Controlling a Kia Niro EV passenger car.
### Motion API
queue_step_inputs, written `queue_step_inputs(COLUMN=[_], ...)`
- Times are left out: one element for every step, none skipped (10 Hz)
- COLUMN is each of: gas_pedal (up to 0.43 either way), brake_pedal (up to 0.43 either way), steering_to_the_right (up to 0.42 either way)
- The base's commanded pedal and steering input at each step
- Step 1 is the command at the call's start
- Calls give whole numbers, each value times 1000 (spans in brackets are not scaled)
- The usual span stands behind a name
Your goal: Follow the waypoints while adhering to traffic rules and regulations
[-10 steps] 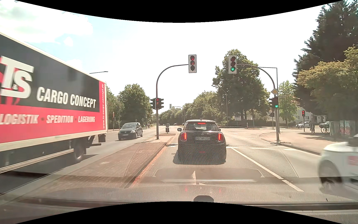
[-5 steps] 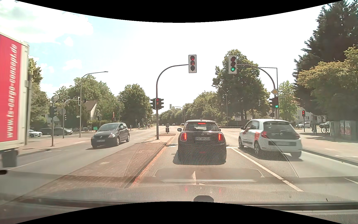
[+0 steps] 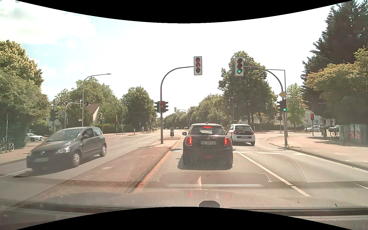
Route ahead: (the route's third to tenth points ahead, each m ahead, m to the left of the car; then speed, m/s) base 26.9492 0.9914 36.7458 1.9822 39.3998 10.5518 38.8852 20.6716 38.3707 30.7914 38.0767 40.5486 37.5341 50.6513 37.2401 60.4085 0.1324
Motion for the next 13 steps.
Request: queue_step_inputs(gas_pedal=[0, 0, 0, 28, 87, 87, 87, 79, 59, 47, 59, 98, 118], brake_pedal=[18, 18, 18, 18, 18, 18, 18, 18, 18, 18, 18, 18, 18], steering_to_the_right=[-3, -3, -3, -3, -3, -3, -3, -3, -3, -3, -2, -2, -2])
